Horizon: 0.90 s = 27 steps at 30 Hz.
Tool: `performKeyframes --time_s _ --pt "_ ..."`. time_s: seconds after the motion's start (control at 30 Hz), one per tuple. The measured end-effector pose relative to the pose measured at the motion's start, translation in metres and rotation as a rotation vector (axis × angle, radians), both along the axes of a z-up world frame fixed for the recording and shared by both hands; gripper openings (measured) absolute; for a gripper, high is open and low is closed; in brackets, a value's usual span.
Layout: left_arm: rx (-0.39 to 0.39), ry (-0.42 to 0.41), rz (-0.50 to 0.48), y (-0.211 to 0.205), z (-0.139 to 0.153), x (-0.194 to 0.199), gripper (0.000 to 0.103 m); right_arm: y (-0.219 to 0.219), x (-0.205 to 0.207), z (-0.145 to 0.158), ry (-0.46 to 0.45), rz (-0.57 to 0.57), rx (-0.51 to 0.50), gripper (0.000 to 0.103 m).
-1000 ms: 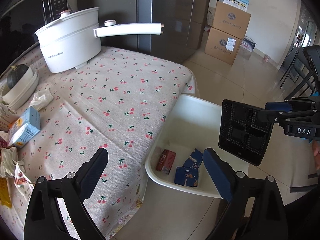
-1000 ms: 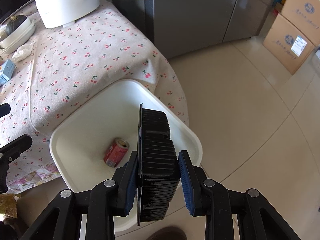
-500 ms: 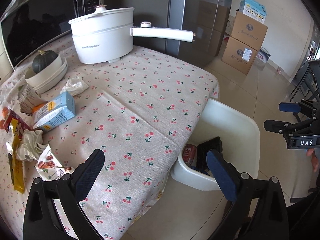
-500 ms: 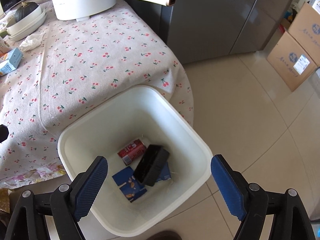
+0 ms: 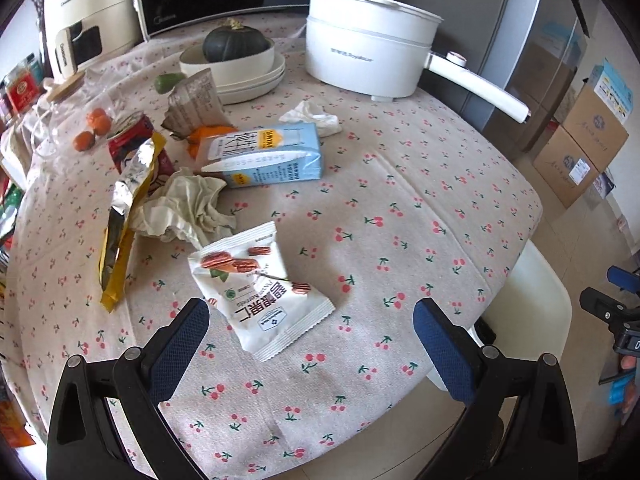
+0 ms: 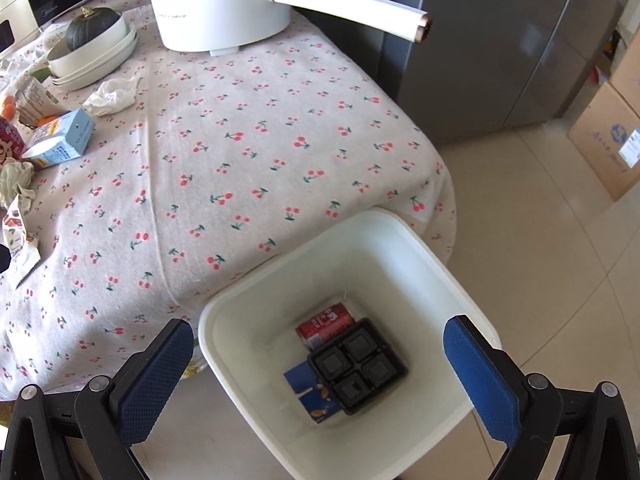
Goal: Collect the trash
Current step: 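Move both tools back toward the snack packets on the table, then grasp the white pecan-kernels bag with the left tool while the right tool grasps crumpled paper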
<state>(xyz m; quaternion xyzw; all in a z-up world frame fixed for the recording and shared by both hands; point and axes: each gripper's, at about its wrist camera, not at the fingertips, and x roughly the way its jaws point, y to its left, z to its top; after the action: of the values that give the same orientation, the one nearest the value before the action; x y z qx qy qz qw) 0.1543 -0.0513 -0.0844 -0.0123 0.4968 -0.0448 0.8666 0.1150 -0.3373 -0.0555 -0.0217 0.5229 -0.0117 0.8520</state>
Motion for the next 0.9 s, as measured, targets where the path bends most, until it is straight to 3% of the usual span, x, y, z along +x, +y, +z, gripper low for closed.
performKeyframes --time_s 0.27,0.47,0.6,0.73,0.83,0.9 --pt "-0.068 0.065 0.205 0.038 -0.029 0.017 0.103 0.040 0.012 -0.006 0.017 0.072 -0.028 0.103" --pt "-0.074 0.061 0.263 0.036 -0.049 0.031 0.102 0.047 0.014 -0.007 0.021 0.087 -0.035 0.103" --pt "-0.027 0.073 0.284 0.035 -0.066 0.038 0.102 0.044 0.014 -0.010 0.031 0.079 -0.042 0.103" --pt "0.057 0.027 0.242 0.027 -0.067 0.036 0.091 0.038 0.014 -0.013 0.041 0.070 -0.053 0.103" --pt "0.062 0.021 0.206 0.029 -0.064 0.034 0.072 0.036 0.015 -0.015 0.045 0.065 -0.063 0.103" --pt "0.034 0.032 0.182 0.034 -0.061 0.033 0.067 0.036 0.016 -0.016 0.047 0.062 -0.066 0.103"
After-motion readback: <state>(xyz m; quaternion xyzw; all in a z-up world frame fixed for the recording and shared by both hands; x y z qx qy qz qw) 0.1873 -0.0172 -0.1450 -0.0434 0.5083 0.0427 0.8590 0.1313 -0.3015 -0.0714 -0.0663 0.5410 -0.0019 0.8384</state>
